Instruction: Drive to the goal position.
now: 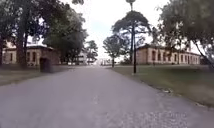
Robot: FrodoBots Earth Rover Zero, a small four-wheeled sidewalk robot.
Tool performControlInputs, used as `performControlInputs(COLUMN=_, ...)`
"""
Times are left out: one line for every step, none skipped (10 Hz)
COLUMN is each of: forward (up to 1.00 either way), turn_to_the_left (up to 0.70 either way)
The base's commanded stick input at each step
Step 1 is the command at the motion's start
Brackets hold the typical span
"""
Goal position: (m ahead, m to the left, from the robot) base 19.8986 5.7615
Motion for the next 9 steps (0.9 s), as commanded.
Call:
performControlInputs(forward=0.85, turn_to_the_left=0.00)
performControlInputs(forward=0.85, turn_to_the_left=0.00)
performControlInputs(forward=0.85, turn_to_the_left=0.00)
performControlInputs(forward=0.85, turn_to_the_left=0.00)
performControlInputs(forward=0.85, turn_to_the_left=0.00)
performControlInputs(forward=0.85, turn_to_the_left=0.00)
performControlInputs(forward=0.85, turn_to_the_left=0.00)
performControlInputs(forward=0.85, turn_to_the_left=0.00)
performControlInputs(forward=0.85, turn_to_the_left=0.00)
